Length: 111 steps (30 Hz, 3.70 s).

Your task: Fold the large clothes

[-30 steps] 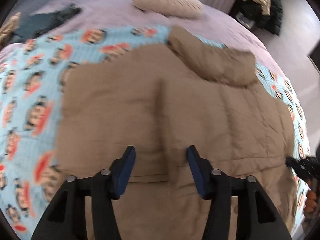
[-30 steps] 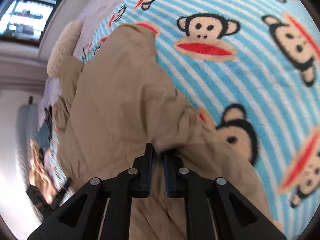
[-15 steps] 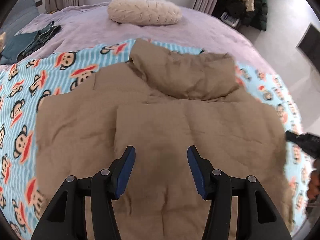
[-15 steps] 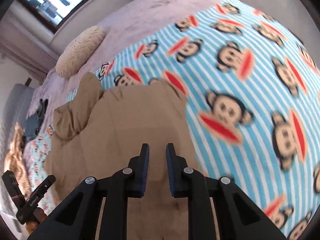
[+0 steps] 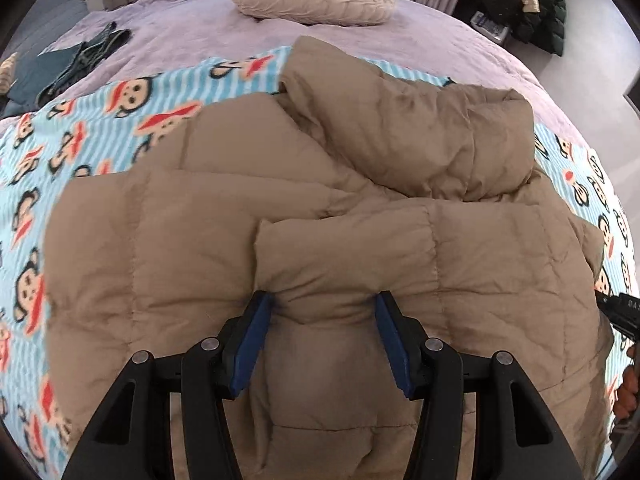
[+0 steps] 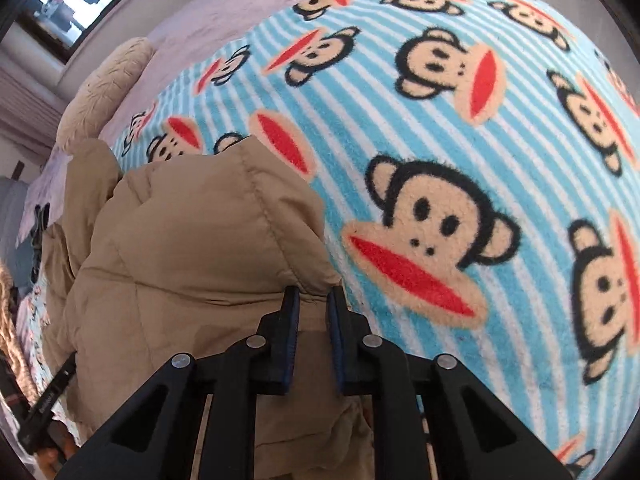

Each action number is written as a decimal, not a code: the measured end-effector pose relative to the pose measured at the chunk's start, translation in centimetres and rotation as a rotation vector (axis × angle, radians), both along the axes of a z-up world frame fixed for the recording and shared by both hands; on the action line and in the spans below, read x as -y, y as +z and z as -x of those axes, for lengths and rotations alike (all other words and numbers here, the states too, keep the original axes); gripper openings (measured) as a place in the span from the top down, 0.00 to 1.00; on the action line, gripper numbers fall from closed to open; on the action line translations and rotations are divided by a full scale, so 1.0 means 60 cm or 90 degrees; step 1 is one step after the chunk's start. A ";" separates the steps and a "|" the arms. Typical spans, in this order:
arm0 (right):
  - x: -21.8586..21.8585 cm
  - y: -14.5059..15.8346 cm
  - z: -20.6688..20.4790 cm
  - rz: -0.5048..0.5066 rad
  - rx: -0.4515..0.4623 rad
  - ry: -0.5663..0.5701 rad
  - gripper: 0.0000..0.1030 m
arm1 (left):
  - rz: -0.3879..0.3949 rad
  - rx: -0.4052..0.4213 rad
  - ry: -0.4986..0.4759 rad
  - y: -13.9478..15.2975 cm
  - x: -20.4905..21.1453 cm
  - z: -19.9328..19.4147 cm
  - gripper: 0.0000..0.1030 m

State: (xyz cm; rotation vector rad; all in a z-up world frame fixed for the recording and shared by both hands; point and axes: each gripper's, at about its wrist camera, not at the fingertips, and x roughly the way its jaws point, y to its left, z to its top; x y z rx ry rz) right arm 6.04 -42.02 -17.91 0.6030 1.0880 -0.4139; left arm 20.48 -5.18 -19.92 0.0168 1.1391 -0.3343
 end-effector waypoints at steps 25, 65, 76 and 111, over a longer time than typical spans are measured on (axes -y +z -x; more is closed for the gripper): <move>-0.083 0.054 0.206 -0.074 -0.037 0.093 0.58 | -0.097 -0.049 0.018 0.061 -0.019 0.209 0.46; -0.274 0.101 0.415 -0.160 -0.064 0.052 0.18 | -0.122 -0.128 0.015 0.108 -0.220 0.488 0.01; -0.310 0.104 0.452 -0.154 -0.047 -0.001 0.16 | -0.093 -0.156 0.019 0.094 -0.286 0.516 0.01; -0.209 -0.050 0.588 -0.444 0.042 -0.266 0.16 | 0.298 -0.338 0.151 -0.048 -0.374 0.494 0.02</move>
